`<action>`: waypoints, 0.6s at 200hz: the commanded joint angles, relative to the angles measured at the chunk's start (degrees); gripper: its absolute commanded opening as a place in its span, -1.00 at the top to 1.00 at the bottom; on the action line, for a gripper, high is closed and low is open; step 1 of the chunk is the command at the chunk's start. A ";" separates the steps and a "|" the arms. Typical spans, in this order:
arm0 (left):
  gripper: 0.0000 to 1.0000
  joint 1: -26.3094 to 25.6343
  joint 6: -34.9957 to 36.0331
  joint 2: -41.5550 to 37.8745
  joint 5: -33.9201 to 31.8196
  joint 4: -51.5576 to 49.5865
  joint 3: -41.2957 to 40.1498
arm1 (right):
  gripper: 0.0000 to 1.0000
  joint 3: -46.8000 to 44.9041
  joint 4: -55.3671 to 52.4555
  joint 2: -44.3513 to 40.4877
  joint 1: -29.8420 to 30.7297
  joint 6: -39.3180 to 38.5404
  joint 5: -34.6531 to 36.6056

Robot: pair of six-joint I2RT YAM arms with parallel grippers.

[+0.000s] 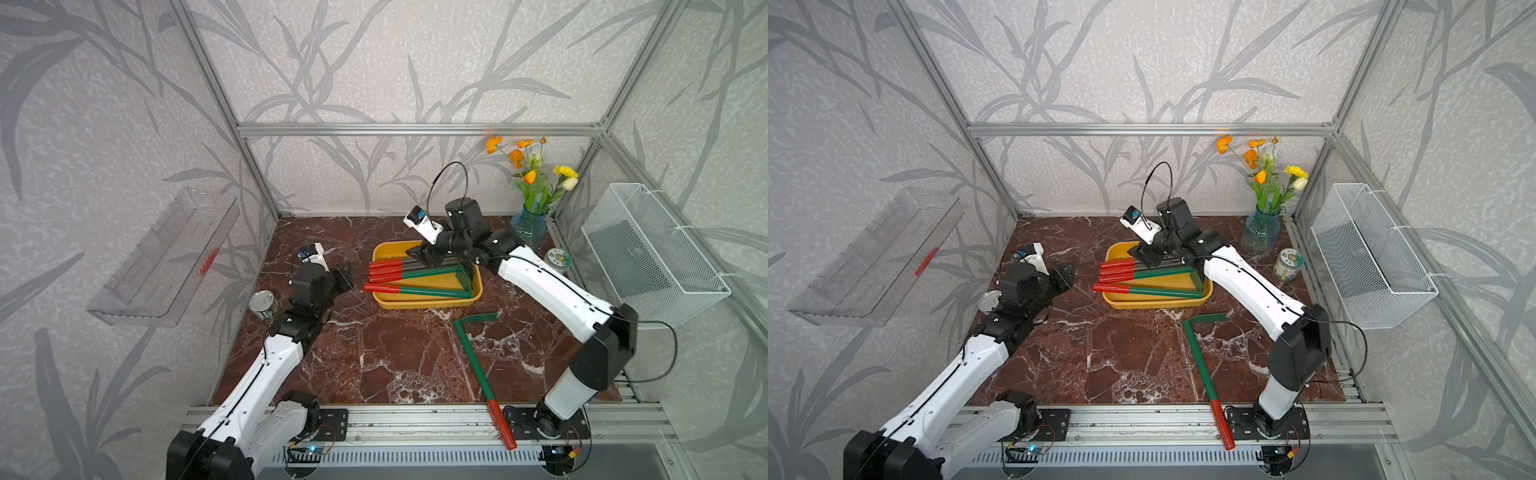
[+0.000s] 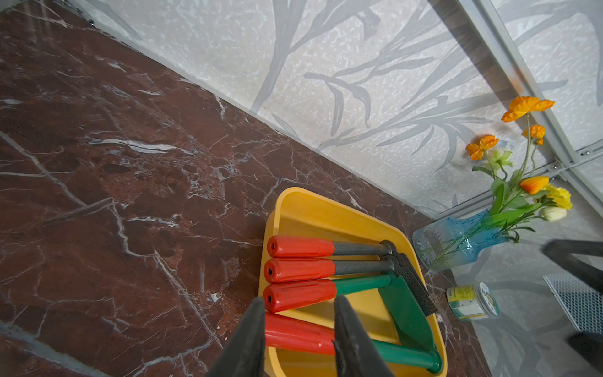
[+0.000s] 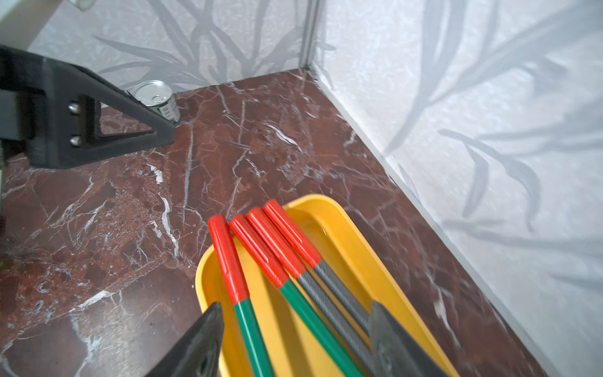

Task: Put the small hoe into the storage box
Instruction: Pick up the hoe from the center of the board.

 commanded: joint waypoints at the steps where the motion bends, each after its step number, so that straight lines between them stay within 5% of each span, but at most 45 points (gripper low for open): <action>1: 0.18 0.12 0.46 2.99 4.27 0.18 0.92 | -0.38 -11.16 -5.20 -5.12 0.35 11.82 11.96; 51: -0.01 -0.72 -0.25 6.03 6.83 1.59 1.10 | -0.28 -27.41 -10.48 -9.17 1.03 25.04 17.54; 120: -0.23 -1.51 -0.14 4.88 6.22 0.57 0.65 | -0.24 -36.47 -10.41 -8.07 3.04 32.98 16.74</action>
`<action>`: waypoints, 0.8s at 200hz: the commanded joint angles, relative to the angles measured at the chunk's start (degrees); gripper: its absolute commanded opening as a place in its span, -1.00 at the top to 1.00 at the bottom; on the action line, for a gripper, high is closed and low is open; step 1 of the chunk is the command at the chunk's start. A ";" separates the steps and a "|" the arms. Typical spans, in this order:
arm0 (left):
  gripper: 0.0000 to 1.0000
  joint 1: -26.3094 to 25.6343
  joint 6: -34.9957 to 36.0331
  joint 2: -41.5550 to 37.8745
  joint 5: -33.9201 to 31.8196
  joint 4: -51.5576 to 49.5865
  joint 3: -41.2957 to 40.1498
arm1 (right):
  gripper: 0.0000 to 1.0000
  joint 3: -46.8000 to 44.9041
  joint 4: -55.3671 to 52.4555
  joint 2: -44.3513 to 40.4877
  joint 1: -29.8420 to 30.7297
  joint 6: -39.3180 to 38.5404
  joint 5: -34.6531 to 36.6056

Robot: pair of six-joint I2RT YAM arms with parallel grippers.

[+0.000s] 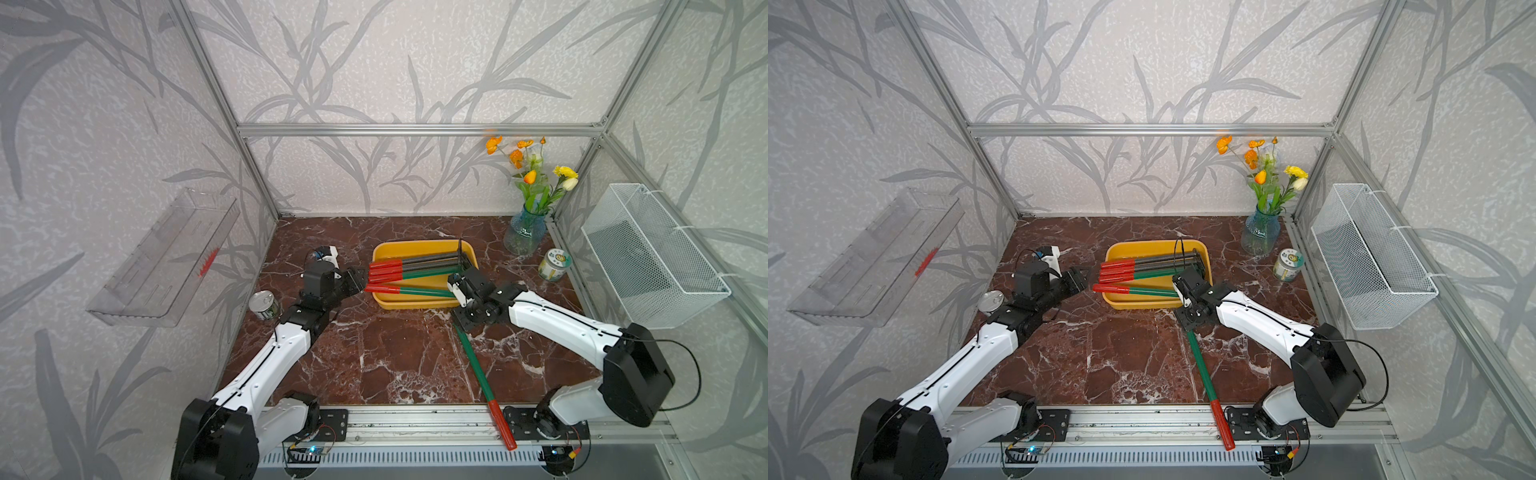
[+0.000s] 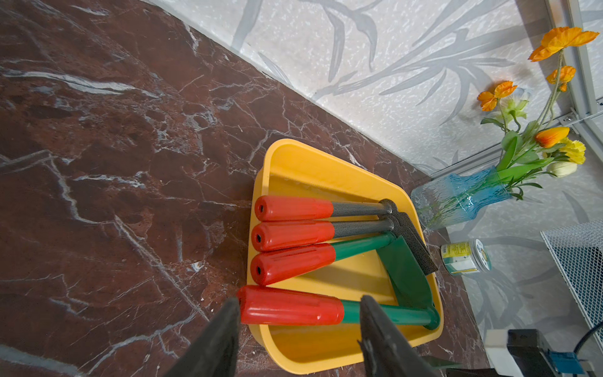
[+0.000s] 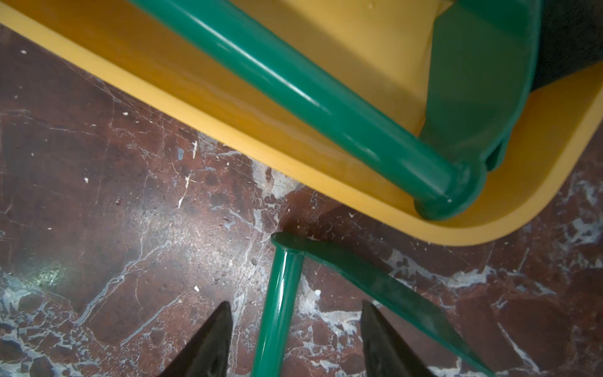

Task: Put the small hoe into the storage box
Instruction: Pick up the hoe from the center of the board.

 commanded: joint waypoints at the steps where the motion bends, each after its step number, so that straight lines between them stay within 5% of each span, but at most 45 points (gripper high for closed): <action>1: -0.23 -0.33 0.06 -1.02 0.24 0.27 0.65 | -0.24 -2.35 0.05 0.41 0.79 4.52 0.57; 100: -0.40 -0.35 -1.66 -0.90 0.58 -0.27 0.09 | 0.01 -13.64 6.06 -1.45 5.56 13.29 -0.45; 160: -0.39 -0.35 -1.91 -2.22 -1.41 -0.71 -1.28 | 0.72 -14.63 13.16 5.77 5.56 13.48 -1.33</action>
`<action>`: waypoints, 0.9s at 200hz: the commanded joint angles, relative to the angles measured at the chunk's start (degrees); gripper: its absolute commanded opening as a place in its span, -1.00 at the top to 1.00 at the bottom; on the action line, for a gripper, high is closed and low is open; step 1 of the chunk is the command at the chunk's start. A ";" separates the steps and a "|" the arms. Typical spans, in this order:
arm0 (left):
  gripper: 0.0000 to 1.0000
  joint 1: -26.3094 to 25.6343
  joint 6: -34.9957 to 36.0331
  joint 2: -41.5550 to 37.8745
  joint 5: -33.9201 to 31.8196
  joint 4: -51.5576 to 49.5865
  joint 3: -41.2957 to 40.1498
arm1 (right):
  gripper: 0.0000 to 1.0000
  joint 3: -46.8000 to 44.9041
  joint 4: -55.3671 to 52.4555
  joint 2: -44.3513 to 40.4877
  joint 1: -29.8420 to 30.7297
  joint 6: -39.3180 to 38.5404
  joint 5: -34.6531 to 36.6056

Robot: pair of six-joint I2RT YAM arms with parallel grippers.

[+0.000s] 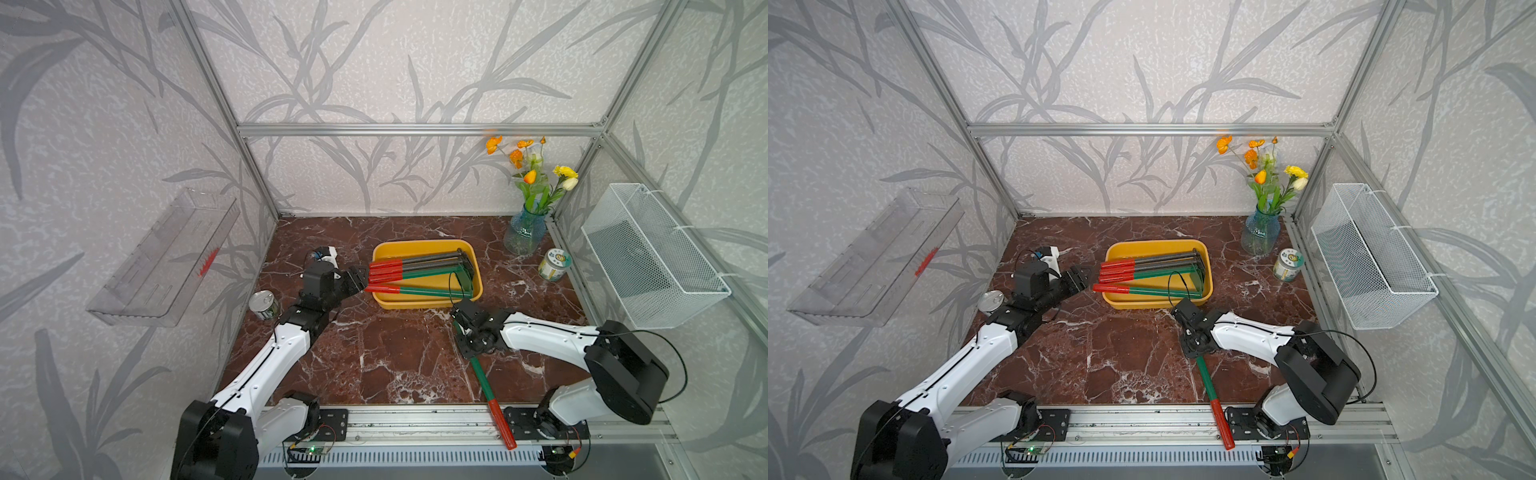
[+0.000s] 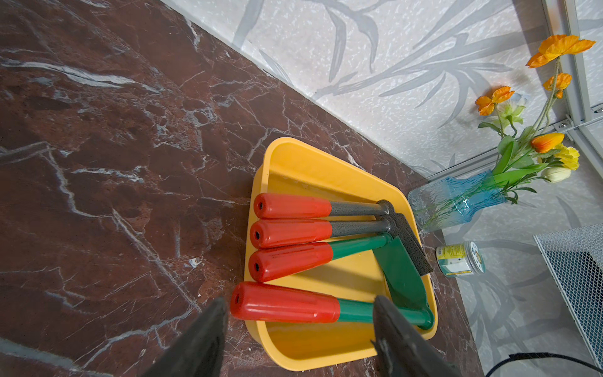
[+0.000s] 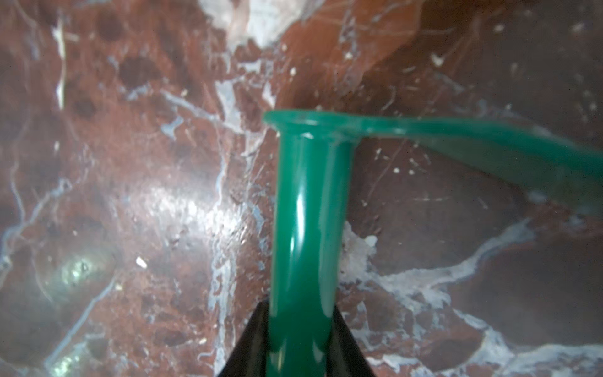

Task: Put the small hoe into the storage box
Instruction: Pick up the hoe from the center of the board, then adjust the hoe.

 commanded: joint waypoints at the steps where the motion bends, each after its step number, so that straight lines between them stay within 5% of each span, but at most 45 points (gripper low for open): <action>1: -0.39 -0.35 -0.34 -1.80 -1.56 -0.16 -1.13 | 0.74 -0.27 4.41 4.15 0.31 -0.40 -1.01; 17: -0.39 -0.23 -0.30 -2.54 -2.24 -0.44 -1.57 | 1.00 0.20 4.55 4.36 0.31 -0.53 -1.04; 118: -0.35 -0.27 -1.21 -2.42 0.92 1.00 -1.89 | 1.00 16.53 -12.48 -18.38 3.74 -0.79 -3.26; 152: -0.35 -0.04 -4.24 -4.17 4.69 3.99 -2.43 | 1.00 16.56 6.11 -26.47 -0.76 -3.33 -7.40; 180: -0.35 0.66 -8.25 -6.40 11.10 10.00 -3.15 | 1.00 7.91 38.05 -26.28 -10.45 1.99 -19.77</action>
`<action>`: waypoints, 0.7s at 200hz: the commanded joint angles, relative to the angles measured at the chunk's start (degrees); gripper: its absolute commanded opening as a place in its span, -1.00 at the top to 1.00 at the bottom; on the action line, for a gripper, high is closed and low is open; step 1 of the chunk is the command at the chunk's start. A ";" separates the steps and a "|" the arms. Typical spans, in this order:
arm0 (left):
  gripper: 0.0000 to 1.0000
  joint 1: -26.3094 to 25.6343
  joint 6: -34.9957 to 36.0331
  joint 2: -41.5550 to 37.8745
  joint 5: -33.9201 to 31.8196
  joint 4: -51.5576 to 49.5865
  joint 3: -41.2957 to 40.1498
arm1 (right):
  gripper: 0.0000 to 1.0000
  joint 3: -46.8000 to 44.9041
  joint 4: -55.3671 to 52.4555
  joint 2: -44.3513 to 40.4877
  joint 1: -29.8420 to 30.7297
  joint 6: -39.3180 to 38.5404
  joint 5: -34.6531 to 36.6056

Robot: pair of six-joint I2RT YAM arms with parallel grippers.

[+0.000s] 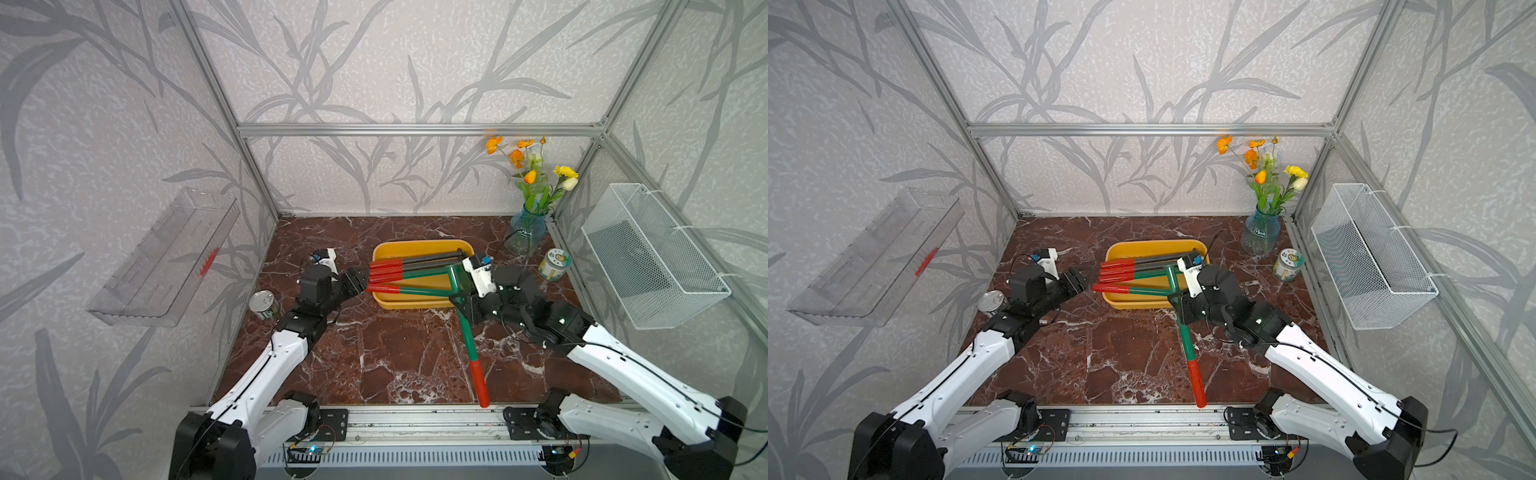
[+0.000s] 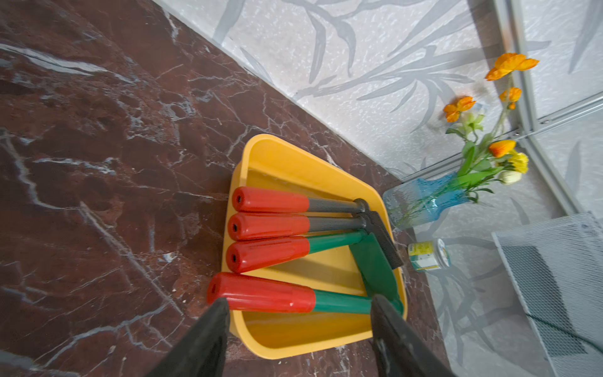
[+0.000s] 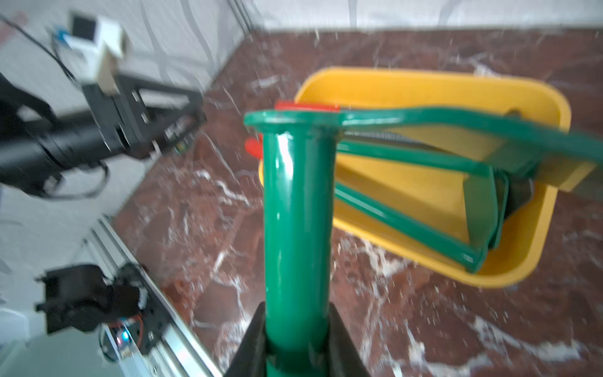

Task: Put the small hoe into the storage box
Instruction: Adjust the hoe.

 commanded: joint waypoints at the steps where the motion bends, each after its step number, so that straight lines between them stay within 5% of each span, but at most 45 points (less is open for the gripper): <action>1: -0.35 0.49 -4.36 -2.64 6.83 7.04 -0.90 | 1.00 -6.36 33.64 1.49 -7.01 4.28 -10.41; 30: -0.35 0.64 -13.79 -1.63 13.35 18.51 -3.03 | 1.00 -9.32 73.17 15.32 -12.91 15.77 -17.71; 58: -0.35 0.45 -21.29 1.19 17.69 26.79 -4.57 | 1.00 0.56 100.56 35.23 -14.50 28.47 -20.07; 140: -0.35 -4.26 -36.78 0.89 7.87 31.13 -7.28 | 1.00 25.02 101.09 50.28 -13.15 22.91 -16.21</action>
